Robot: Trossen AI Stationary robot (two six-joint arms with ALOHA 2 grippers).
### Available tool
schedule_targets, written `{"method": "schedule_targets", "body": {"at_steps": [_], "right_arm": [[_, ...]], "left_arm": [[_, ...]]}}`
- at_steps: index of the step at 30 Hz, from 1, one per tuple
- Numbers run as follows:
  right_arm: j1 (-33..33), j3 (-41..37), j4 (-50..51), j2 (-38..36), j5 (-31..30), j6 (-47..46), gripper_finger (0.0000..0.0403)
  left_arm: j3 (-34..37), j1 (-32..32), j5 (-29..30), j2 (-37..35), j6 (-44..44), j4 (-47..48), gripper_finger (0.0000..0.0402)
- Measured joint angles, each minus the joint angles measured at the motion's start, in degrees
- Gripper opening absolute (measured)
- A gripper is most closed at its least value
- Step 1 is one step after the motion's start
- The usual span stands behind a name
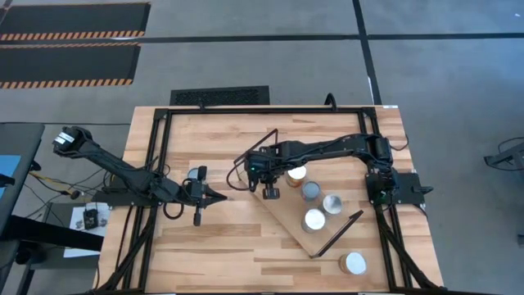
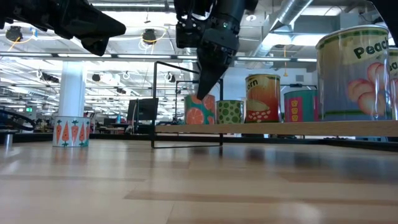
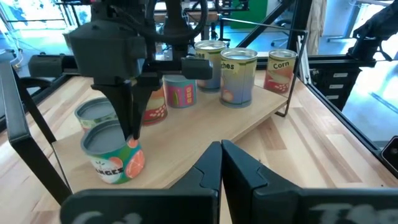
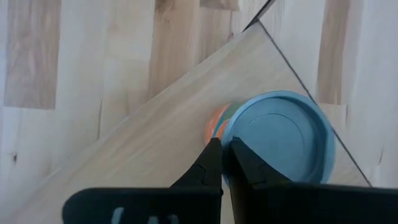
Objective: Pick and place cans onto a shelf
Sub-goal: Put the small canned oranges on the shelf
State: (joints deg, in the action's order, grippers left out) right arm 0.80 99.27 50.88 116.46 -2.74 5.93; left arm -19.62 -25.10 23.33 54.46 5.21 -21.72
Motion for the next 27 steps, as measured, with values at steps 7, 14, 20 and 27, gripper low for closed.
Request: {"method": "schedule_targets", "body": {"at_steps": [7, 14, 20, 27], "right_arm": [[0.0, -0.3, -0.4, 0.0, -0.1, -0.3, 0.0023], [0.0, -0.3, -0.3, 0.0, -0.1, -1.1, 0.0040], [-0.4, -0.3, -0.3, 0.0, -0.1, -1.2, 0.0059], [-0.4, -0.3, -0.5, 0.0, -0.2, -1.5, 0.0086]], "left_arm": [[0.0, 0.0, 0.0, 0.0, 0.0, 0.0, 0.0000], [0.0, 0.0, 0.0, 0.0, 0.0, 0.0, 0.0000], [0.0, 0.0, 0.0, 0.0, 0.0, 0.0, 0.0000], [0.0, 0.0, 0.0, 0.0, 0.0, 0.0, 0.0000]]}}
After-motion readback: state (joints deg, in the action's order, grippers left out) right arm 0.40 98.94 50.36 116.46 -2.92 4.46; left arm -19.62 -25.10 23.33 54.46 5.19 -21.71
